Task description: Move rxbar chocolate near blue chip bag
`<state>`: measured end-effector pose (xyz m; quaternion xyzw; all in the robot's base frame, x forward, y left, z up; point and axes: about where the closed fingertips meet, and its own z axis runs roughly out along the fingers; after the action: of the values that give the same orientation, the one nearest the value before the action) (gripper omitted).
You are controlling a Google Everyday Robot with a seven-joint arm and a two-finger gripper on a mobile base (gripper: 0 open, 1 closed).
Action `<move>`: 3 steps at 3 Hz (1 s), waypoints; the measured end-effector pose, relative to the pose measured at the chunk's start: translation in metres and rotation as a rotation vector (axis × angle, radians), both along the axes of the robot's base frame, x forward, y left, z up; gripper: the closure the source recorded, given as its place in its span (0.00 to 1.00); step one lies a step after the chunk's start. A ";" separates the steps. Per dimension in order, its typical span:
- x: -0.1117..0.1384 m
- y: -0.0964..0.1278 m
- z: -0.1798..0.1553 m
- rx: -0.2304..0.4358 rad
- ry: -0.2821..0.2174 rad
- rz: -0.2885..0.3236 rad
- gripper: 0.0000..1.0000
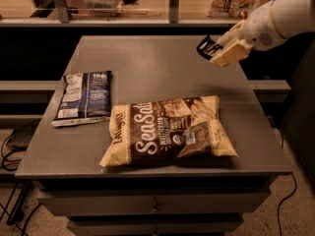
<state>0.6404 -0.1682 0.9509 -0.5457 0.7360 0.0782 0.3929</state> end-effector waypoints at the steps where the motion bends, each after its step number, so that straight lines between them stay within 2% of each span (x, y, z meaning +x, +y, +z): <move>1: 0.003 0.034 0.051 0.010 -0.078 0.079 1.00; 2: 0.004 0.038 0.060 0.014 -0.094 0.088 1.00; 3: 0.001 0.054 0.058 0.052 -0.100 0.102 1.00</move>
Offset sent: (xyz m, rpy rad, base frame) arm 0.0028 0.0336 0.0506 0.0102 -0.0781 0.0793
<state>0.6413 -0.1140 1.0088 -0.5756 0.6842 0.0897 0.4388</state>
